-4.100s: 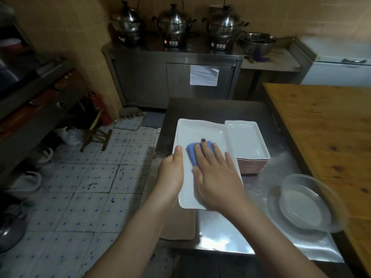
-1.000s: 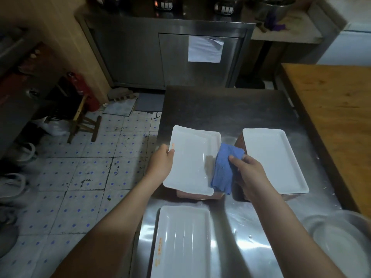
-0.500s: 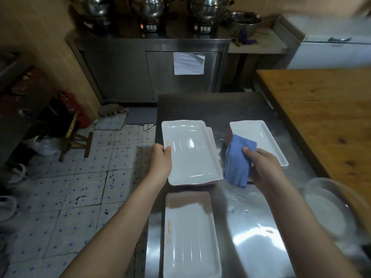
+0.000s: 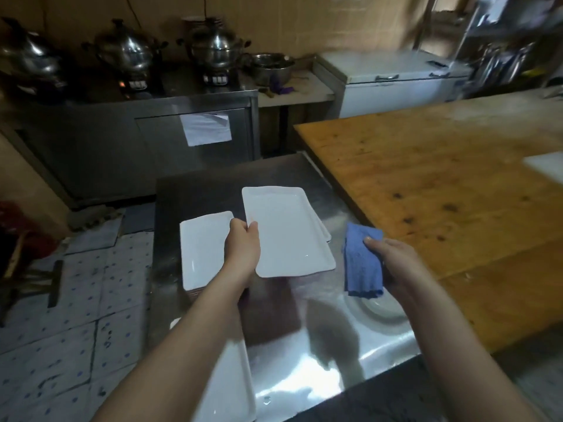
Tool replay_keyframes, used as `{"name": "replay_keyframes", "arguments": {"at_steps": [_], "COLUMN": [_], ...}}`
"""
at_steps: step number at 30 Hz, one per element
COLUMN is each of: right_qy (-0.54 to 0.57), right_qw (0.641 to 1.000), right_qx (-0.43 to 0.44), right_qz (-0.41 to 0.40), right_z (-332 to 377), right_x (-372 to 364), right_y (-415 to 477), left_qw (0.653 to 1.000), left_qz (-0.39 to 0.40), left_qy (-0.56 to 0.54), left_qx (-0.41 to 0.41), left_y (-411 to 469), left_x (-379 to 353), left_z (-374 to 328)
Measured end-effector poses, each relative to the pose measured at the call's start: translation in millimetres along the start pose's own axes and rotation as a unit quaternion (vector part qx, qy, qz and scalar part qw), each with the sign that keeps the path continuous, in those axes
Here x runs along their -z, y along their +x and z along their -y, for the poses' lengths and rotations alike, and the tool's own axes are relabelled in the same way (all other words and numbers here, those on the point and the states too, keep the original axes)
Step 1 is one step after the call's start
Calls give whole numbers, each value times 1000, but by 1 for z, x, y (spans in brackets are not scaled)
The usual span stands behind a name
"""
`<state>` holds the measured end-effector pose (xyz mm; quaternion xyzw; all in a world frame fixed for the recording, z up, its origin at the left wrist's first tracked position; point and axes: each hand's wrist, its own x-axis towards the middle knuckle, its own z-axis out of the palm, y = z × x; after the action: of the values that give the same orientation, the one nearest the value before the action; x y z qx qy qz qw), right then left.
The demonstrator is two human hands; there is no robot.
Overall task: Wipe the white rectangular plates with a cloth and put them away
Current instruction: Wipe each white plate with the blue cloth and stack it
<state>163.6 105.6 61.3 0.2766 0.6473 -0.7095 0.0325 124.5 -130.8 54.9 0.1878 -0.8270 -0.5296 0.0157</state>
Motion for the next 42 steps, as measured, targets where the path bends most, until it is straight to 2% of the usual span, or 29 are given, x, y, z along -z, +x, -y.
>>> {"name": "replay_keyframes", "arguments": {"at_steps": [6, 12, 18, 28, 32, 36, 39, 42], "right_qy": [18, 43, 41, 24, 56, 142, 191, 161], "right_qw": [999, 998, 998, 999, 998, 990, 981, 983], "right_qx": [1, 4, -3, 7, 11, 17, 25, 37], "right_qz": [-32, -44, -40, -23, -33, -10, 30, 80], "right_z": [13, 22, 26, 36, 33, 37, 47, 61], "right_x": [74, 117, 140, 153, 156, 152, 140, 123], "right_y": [31, 54, 66, 74, 76, 75, 67, 50], "left_qw": [998, 989, 971, 957, 971, 995, 992, 980], "left_qz": [1, 1, -22, -28, -5, 23, 75, 88], "left_qy": [29, 21, 57, 68, 35, -53, -101, -171], "left_qx": [-58, -146, -233, -281, -236, -84, 5, 52], "left_y": [-9, -26, -36, -43, -48, -48, -46, -49], "left_x": [-77, -137, -168, -191, -201, -206, -203, -189], "left_z": [-47, -72, -82, -89, -87, -84, -78, -72]}}
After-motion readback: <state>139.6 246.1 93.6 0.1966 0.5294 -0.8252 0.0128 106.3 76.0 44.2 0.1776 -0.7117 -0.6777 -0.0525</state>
